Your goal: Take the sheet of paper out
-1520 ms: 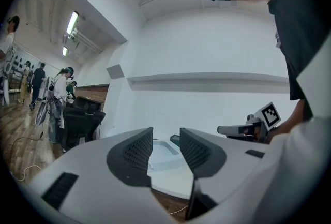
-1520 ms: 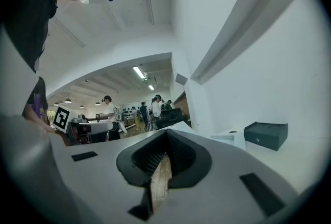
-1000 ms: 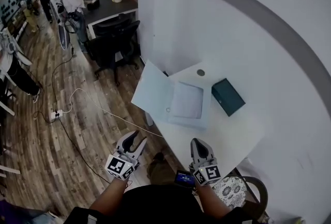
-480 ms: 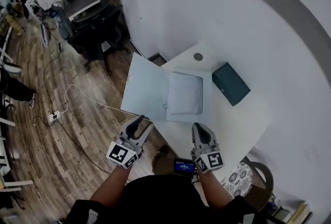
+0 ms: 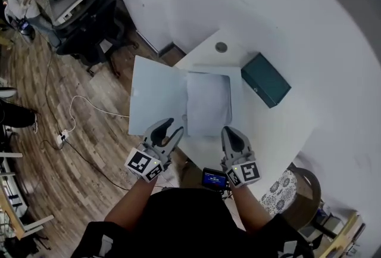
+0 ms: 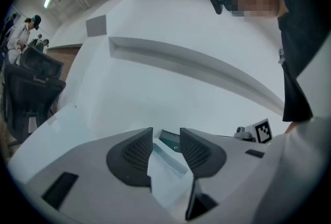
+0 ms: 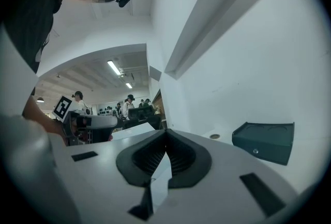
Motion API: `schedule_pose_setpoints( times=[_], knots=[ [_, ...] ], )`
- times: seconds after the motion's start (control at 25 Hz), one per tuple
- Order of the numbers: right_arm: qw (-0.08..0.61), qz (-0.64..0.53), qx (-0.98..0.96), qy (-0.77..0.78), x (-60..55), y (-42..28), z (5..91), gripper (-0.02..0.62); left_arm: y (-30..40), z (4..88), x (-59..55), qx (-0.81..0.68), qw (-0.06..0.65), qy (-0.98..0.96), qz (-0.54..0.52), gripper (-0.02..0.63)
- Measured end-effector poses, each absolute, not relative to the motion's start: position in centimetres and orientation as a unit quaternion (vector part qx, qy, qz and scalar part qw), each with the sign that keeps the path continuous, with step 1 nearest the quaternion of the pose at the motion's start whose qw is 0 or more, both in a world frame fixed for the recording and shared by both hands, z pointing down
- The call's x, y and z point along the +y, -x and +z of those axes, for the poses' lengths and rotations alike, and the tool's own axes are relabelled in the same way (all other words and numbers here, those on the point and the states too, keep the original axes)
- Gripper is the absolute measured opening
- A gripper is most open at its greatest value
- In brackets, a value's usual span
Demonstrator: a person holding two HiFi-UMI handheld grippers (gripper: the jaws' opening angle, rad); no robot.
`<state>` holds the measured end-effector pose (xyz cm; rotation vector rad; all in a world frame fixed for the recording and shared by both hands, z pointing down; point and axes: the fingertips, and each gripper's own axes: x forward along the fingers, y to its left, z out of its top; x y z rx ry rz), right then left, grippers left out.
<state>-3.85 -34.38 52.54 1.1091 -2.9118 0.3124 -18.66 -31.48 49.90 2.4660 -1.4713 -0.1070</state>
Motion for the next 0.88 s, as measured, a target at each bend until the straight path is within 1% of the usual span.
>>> schedule_pose_setpoints(
  times=[0.32, 0.44, 0.64, 0.76, 0.88],
  knots=[
    [0.000, 0.112, -0.924, -0.366, -34.6, 4.0, 53.1, 0.011, 18.4, 53.1, -34.6, -0.459, 0.252, -0.851, -0.037, 0.147],
    [-0.003, 0.111, -0.921, -0.373, -34.9, 3.9, 53.1, 0.012, 18.6, 55.0, -35.9, -0.437, 0.316, -0.842, -0.037, 0.147],
    [-0.007, 0.121, -0.903, -0.411, -35.8, 2.0, 53.6, 0.012, 18.7, 58.7, -38.0, -0.378, 0.451, -0.806, -0.059, 0.147],
    [0.000, 0.127, -0.892, -0.434, -36.5, 0.9, 54.0, 0.012, 18.9, 61.2, -39.2, -0.364, 0.508, -0.778, -0.059, 0.146],
    [0.002, 0.135, -0.880, -0.455, -37.4, 0.2, 54.4, 0.012, 19.0, 63.6, -40.4, -0.355, 0.546, -0.758, -0.042, 0.147]
  ],
)
